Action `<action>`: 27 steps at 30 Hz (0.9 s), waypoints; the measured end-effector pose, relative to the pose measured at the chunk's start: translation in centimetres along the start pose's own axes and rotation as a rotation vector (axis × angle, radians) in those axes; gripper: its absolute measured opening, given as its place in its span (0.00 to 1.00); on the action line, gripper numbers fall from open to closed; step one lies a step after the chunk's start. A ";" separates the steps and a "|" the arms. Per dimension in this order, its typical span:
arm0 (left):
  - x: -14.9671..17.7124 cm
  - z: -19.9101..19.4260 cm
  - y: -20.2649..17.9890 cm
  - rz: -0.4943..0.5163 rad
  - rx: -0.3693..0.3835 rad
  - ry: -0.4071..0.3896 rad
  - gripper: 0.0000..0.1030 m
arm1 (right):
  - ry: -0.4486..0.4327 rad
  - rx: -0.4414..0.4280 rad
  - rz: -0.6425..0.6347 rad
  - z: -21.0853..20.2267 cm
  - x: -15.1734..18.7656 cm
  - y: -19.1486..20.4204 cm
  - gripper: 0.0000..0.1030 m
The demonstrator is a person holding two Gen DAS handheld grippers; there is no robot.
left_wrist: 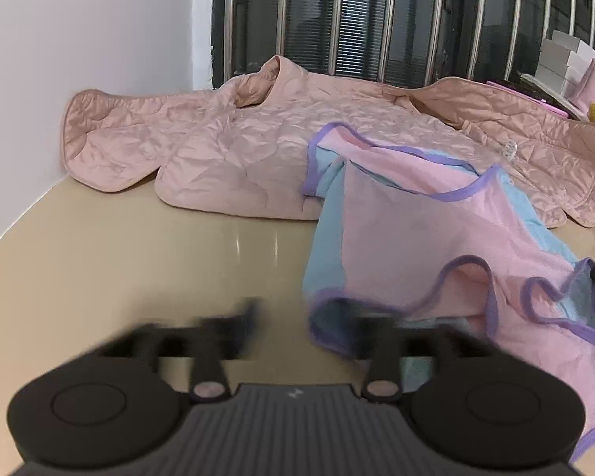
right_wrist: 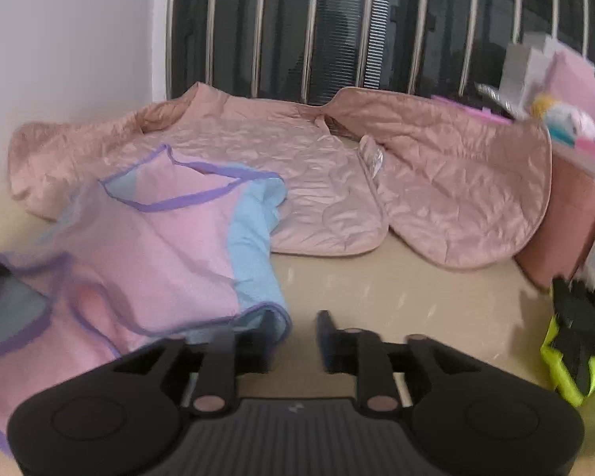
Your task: Fold clothes
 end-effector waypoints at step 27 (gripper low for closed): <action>-4.9 -1.9 -0.4 -0.067 0.031 -0.069 0.48 | -0.073 -0.027 -0.029 -3.6 -2.9 1.5 0.28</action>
Point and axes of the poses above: each gripper's, at about its wrist camera, not at the fingertips, and z roughly the way its jaws point, y to its left, x to its underside, the point moved 7 cm from there along z, roughly the way its jaws point
